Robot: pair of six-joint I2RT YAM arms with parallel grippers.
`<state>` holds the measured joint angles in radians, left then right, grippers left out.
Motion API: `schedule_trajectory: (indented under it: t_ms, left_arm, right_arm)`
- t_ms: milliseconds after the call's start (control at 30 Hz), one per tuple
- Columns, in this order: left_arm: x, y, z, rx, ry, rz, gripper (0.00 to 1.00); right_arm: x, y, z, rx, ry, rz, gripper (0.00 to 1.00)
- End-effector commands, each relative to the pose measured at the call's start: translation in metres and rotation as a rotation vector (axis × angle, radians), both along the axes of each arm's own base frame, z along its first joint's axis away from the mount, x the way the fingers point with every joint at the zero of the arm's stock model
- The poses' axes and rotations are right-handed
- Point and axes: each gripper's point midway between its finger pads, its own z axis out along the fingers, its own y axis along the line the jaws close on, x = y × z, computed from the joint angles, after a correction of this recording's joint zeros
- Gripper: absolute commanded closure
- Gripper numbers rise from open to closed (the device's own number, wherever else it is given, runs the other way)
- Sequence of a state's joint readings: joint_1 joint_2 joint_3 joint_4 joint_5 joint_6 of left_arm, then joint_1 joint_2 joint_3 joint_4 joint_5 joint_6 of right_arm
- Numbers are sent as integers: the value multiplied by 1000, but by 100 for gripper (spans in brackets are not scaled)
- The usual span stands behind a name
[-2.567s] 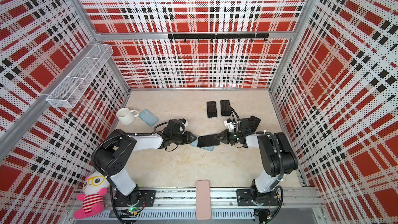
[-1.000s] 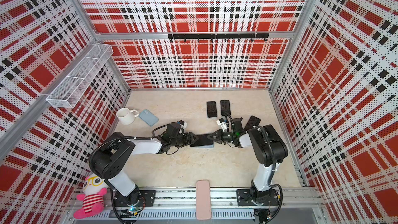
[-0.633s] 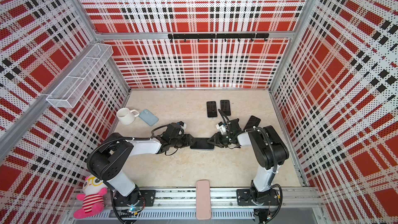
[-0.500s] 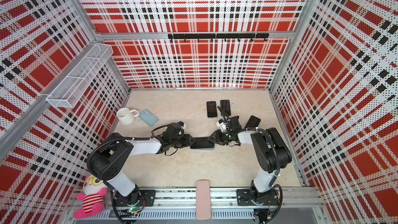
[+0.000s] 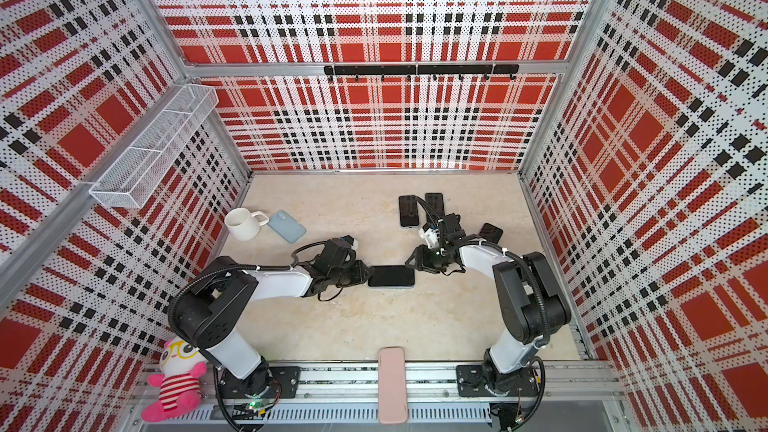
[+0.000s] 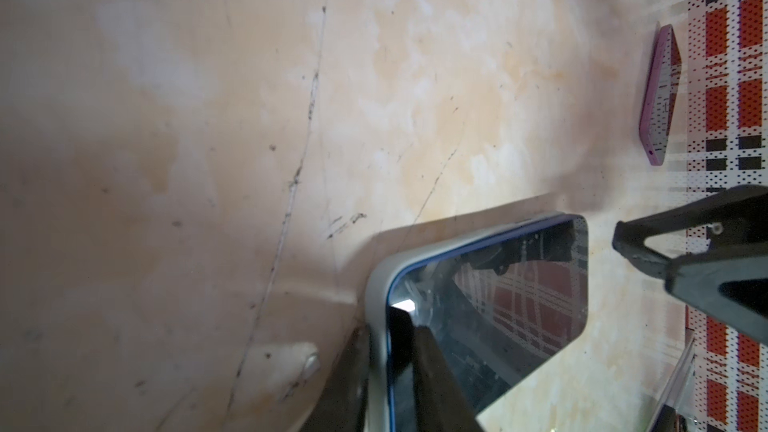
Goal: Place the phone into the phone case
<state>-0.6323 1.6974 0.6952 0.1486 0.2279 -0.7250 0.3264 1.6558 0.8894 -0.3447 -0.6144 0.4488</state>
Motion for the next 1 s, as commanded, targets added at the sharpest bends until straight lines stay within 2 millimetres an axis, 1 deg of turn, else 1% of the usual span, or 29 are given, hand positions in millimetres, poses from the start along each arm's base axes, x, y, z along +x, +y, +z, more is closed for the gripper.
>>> schedule_trajectory:
  t_ms: [0,67,267,367,567,667,767,833,967]
  left_arm:
    - [-43,26,-53,159,186,-16,79]
    - [-43,24,-53,157,185,-19,81]
    - [-45,24,-55,159,192,-23,83]
    - [-45,23,-54,156,192,-26,82]
    - [-46,19,-53,147,195,-31,76]
    - [-46,18,-53,146,197,-32,75]
    - [-46,17,-53,141,201,-30,75]
    - [-46,16,-52,139,199,-29,75]
    - [-47,14,-50,120,189,-6,77]
  right_arm:
    - [-4,-10,-5,-91,-6,17,61]
    - [-8,-14,-10,-110,1,16,65]
    - [-17,-13,-16,-89,20,16,77]
    - [-22,-11,-20,-79,40,21,80]
    - [-31,-7,-32,-87,68,33,85]
    - [-33,-4,-34,-93,74,46,88]
    - [-38,-4,-40,-121,91,52,93]
    - [-44,-3,-45,-138,111,61,95]
    - [-71,2,-56,-195,174,110,93]
